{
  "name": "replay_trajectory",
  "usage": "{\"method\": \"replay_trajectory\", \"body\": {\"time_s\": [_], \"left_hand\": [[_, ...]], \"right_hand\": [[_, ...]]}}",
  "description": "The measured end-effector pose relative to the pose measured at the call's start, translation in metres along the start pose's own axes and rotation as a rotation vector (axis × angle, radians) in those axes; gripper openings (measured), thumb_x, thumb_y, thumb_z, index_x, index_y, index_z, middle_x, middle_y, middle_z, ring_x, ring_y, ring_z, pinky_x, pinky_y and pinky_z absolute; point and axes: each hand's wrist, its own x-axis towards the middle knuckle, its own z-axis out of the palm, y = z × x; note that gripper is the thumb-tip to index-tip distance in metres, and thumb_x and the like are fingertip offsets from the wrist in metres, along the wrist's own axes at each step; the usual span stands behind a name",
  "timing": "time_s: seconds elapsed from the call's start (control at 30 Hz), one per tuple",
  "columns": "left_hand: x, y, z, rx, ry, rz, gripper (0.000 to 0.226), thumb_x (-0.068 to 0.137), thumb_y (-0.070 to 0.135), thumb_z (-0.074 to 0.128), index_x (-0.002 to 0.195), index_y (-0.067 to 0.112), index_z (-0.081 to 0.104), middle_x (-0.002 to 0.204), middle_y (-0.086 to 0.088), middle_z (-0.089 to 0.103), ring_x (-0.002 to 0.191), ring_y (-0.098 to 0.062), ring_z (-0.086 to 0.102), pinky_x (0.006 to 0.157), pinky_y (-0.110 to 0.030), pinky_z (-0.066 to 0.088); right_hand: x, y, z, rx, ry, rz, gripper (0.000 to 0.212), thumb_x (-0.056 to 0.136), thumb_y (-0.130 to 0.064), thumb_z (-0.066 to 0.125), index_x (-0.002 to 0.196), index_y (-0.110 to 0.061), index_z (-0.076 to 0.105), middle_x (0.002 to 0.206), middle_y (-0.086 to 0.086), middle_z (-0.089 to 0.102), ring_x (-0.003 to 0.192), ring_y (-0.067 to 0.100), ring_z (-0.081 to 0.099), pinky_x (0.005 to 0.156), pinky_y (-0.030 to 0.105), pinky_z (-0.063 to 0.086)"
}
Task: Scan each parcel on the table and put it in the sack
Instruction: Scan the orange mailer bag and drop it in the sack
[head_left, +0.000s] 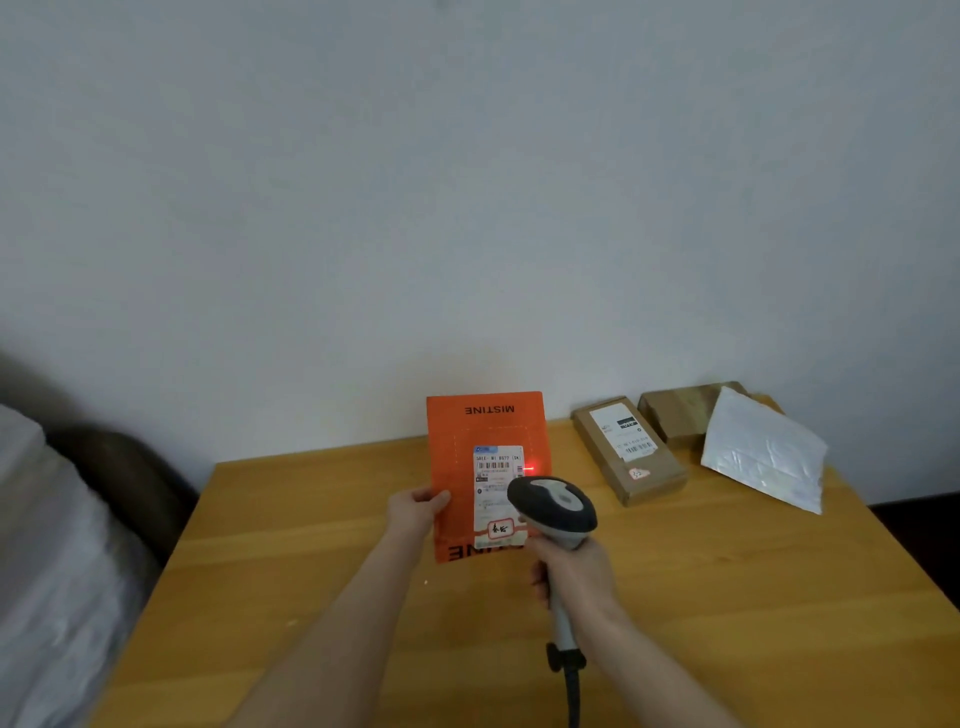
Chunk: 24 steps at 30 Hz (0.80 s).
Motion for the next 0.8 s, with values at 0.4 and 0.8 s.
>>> {"method": "replay_trajectory", "body": {"time_s": [0.4, 0.8], "left_hand": [[-0.008, 0.005, -0.003, -0.016, 0.045, 0.023, 0.038, 0.089, 0.013, 0.066, 0.124, 0.001, 0.058, 0.122, -0.014, 0.063, 0.113, -0.030, 0.057, 0.093, -0.038, 0.043], [-0.034, 0.022, -0.038, -0.074, 0.111, 0.070, 0.034, 0.088, 0.014, 0.067, 0.119, 0.000, 0.060, 0.112, -0.014, 0.067, 0.091, -0.022, 0.059, 0.075, -0.029, 0.045]], "right_hand": [[-0.010, -0.015, -0.004, -0.013, -0.052, -0.028, 0.011, 0.085, -0.007, 0.065, 0.074, -0.003, 0.063, 0.058, 0.008, 0.059, 0.045, 0.015, 0.050, 0.045, 0.024, 0.042], [0.003, -0.031, 0.012, 0.064, -0.144, -0.100, 0.005, 0.086, -0.009, 0.068, 0.086, -0.005, 0.065, 0.060, 0.005, 0.066, 0.050, 0.013, 0.058, 0.053, 0.026, 0.048]]}}
